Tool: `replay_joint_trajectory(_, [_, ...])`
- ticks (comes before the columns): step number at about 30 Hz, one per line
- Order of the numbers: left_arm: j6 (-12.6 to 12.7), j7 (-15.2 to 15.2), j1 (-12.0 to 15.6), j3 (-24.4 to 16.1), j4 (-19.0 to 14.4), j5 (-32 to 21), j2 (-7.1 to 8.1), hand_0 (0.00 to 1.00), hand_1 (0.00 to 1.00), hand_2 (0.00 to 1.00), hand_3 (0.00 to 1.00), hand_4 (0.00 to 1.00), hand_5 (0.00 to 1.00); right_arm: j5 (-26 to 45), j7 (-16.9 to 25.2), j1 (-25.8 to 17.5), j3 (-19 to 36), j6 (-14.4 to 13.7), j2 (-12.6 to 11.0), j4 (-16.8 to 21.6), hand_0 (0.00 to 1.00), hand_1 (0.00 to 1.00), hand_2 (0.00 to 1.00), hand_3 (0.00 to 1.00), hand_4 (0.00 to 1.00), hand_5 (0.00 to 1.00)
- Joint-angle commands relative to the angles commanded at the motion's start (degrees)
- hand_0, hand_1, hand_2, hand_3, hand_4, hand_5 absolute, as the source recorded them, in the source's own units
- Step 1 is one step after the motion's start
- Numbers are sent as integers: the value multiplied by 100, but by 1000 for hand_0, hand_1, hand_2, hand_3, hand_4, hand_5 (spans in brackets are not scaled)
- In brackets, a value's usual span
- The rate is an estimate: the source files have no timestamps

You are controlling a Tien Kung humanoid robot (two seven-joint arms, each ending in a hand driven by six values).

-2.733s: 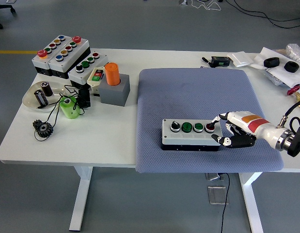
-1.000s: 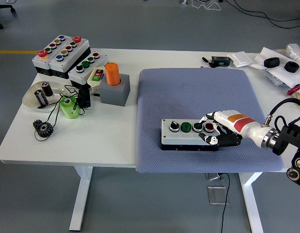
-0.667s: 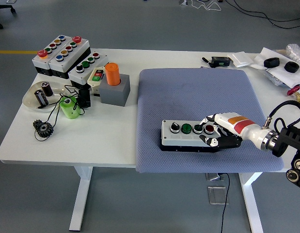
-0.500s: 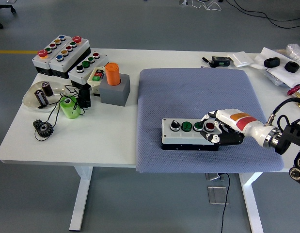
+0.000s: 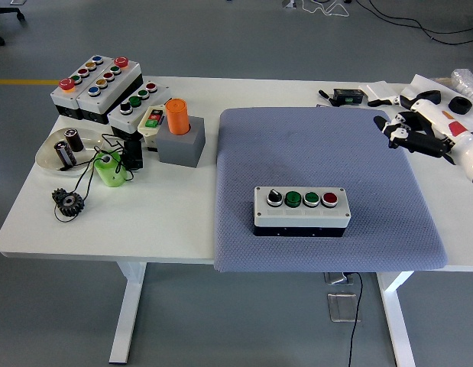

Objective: Pick up the button,place it on the desk,press the button,press the button

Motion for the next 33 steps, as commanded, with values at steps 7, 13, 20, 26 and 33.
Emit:
replay_joint_trajectory(7, [2,15,0,-15,0,19,-8,666,721,720,519,328,998,1657,172,-136,640,-176,-27,-713,819,765,855,892,626,612])
replay_joint_trajectory(13, [6,19,-2,-2,1,9,-15,665,721,720,520,330,998,3109,164,-280,991,-134,-22,-1336,830,774,849,852,623,620])
replay_joint_trajectory(20, [7,30,-11,-5,-1,16,-20,666,720,721,521,331,998,4293,130,-427,1192,-1,7,-1687,844,783,840,832,620,625])
replay_joint_trajectory(26, [9,42,-13,-17,2,39,-25,665,719,720,522,333,998,4364,106,-463,1242,65,44,-1804,844,786,833,825,615,645])
replay_joint_trajectory(33, [13,41,-7,-7,0,32,-30,665,719,720,521,333,998,4399,84,-471,1224,121,60,-1842,844,786,835,822,612,645])
